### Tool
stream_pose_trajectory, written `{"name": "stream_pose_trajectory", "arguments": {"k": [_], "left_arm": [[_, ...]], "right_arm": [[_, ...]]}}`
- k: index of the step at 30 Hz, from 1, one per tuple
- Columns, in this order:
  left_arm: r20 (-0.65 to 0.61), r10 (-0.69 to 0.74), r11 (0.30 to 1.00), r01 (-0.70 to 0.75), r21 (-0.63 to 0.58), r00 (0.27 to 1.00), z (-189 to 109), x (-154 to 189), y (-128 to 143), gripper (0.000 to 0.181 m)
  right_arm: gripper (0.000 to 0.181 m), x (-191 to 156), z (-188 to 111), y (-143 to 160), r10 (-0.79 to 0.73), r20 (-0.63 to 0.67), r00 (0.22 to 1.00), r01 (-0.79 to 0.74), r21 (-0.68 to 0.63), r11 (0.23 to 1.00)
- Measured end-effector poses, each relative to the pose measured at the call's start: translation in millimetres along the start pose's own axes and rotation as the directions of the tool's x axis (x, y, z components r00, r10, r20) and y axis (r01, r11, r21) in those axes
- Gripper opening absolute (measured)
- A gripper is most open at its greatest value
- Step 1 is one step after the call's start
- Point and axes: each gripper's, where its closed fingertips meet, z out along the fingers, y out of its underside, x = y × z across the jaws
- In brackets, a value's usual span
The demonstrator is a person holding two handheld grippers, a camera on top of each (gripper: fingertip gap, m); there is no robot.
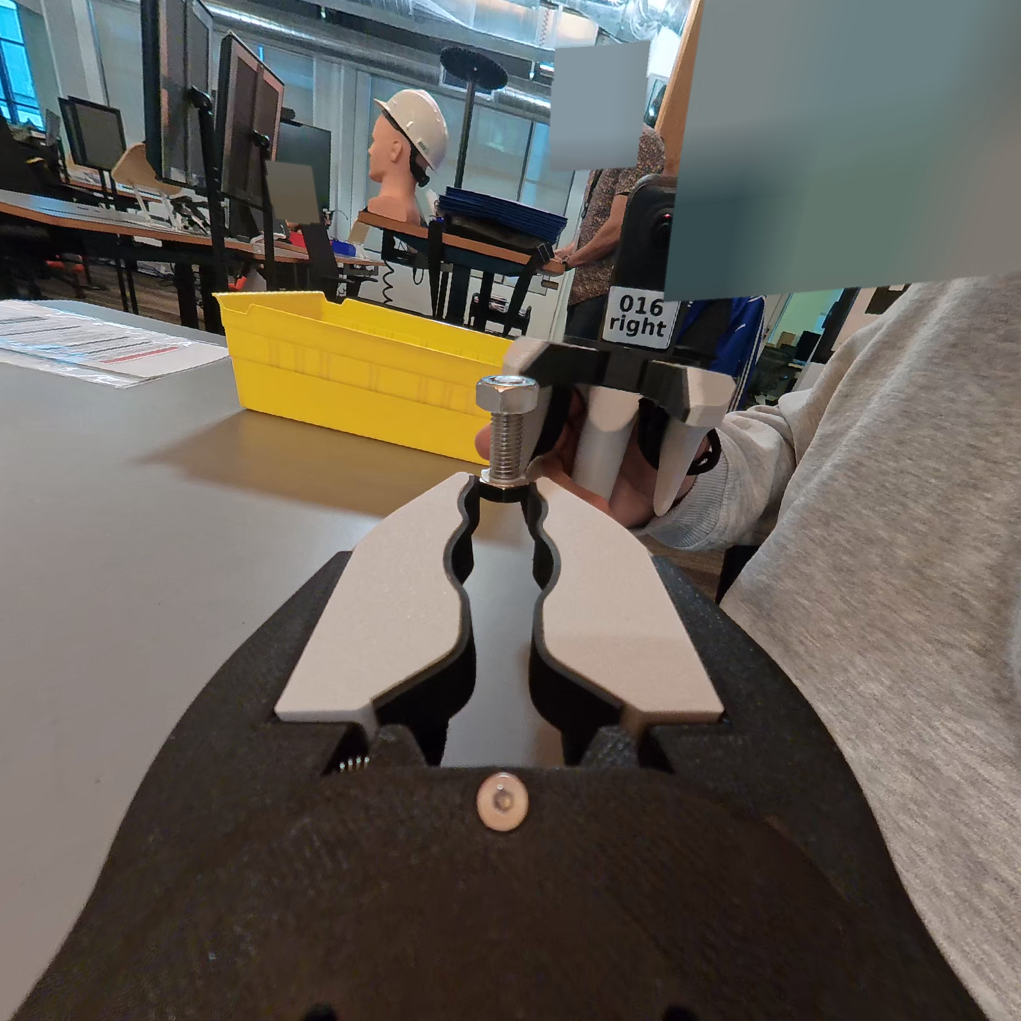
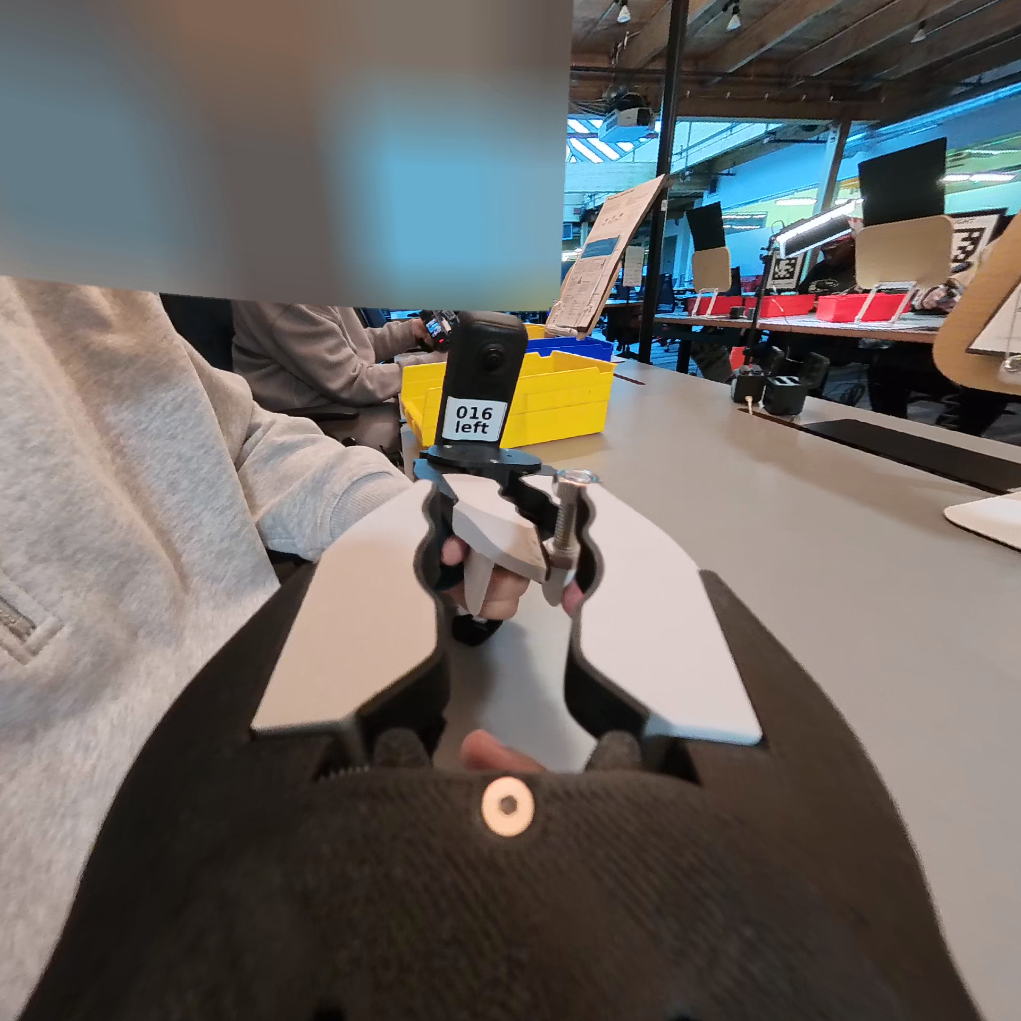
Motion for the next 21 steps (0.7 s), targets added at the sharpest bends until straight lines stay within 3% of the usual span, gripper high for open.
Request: {"name": "stream_pose_trajectory", "arguments": {"k": [4,8,11,17,21], "left_arm": [[0.000,-0.003,1.000,0.003,0.000,1.000,0,0,0,0.017],[0.001,-0.007,1.000,0.007,0.002,1.000,0,0,0,0.017],[0.001,-0.006,1.000,0.006,0.001,1.000,0,0,0,0.017],[-0.002,-0.008,1.000,0.008,0.001,1.000,0,1,1,0.017],[0.000,-0.009,1.000,0.009,0.003,1.000,-1,1,1,0.017]], "right_arm": [[0.059,0,2,3,0.015,0.003,1.000,-0.015,-0.008,1.000],[0.038,-10,2,4,-0.001,0.061,0.998,0.003,-0.020,1.000],[0.036,-7,1,3,-0.015,0.039,0.999,0.016,-0.017,1.000],[0.059,4,0,-1,0.018,-0.016,1.000,-0.018,0.017,1.000],[0.046,-11,1,3,0.024,0.073,0.997,-0.024,-0.002,1.000]]}}
